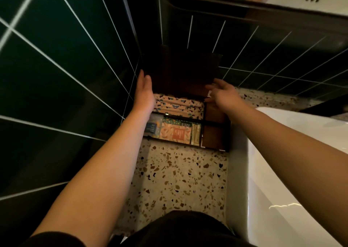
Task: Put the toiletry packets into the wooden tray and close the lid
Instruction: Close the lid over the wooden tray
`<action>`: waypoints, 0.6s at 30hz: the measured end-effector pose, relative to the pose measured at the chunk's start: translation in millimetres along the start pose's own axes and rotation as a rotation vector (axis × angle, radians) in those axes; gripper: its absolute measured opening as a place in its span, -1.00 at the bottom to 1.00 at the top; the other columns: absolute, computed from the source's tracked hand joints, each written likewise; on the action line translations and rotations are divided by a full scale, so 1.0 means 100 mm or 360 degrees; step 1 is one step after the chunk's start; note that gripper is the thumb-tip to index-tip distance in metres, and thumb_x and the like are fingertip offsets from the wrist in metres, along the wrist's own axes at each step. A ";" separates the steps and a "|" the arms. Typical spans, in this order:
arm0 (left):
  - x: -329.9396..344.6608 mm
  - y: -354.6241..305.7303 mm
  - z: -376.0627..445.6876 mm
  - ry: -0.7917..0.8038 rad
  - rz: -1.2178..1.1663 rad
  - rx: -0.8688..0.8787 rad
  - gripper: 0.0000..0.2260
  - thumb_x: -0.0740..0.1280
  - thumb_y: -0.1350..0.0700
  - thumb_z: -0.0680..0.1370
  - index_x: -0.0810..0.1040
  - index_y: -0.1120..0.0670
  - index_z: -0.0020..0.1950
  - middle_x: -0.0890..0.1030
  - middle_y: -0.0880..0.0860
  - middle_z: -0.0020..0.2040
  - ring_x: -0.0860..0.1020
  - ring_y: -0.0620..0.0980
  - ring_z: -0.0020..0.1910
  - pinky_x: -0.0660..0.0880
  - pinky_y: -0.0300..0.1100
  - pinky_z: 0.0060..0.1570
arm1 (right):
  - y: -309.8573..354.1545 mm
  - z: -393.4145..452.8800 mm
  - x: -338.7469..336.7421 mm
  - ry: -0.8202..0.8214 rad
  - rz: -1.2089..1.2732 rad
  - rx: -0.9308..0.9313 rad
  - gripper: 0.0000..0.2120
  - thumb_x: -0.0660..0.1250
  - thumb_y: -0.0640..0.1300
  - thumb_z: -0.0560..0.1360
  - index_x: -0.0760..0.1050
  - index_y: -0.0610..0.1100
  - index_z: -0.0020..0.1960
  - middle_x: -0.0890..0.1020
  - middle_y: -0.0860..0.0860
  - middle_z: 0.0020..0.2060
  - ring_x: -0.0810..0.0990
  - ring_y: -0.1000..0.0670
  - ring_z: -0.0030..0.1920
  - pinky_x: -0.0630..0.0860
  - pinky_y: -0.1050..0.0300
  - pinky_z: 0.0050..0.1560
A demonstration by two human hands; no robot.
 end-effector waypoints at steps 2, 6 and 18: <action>-0.02 0.01 -0.03 0.0000 -0.0002 0.0001 -0.51 -0.06 -0.20 0.70 0.07 -0.18 0.64 0.22 -0.03 0.63 0.22 0.01 0.58 0.19 0.11 0.54 | -0.03 -0.06 -0.02 -0.0019 0.0076 0.0010 -0.54 0.13 -0.16 0.67 0.19 -0.02 0.55 0.50 0.04 0.37 0.63 -0.08 0.13 0.57 0.07 -0.12; -0.06 0.02 -0.19 -0.0049 -0.0124 -0.0069 -0.43 -0.16 -0.31 0.65 0.18 -0.16 0.62 0.28 -0.03 0.61 0.24 0.00 0.57 0.15 0.09 0.53 | -0.10 -0.20 -0.03 -0.0005 0.0290 0.0056 -0.61 0.02 -0.07 0.68 0.30 -0.04 0.49 0.56 0.02 0.30 0.63 -0.06 0.11 0.58 -0.03 0.06; -0.39 0.22 -0.63 -0.0172 -0.0305 -0.0180 -0.65 0.16 -0.05 0.69 0.51 0.01 0.42 0.62 -0.08 0.15 0.58 -0.16 0.13 0.47 -0.19 -0.01 | -0.43 -0.41 0.01 -0.0162 0.0234 0.0356 -0.97 0.41 -0.19 0.52 0.62 -0.12 -0.04 0.64 -0.08 -0.11 0.60 -0.03 -0.15 0.59 0.18 -0.21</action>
Point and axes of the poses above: each hand's wrist, its own z-axis towards the middle knuckle, its own x-axis out of the palm, y = z × x, the point moved 3 cm from there along z, towards the middle knuckle
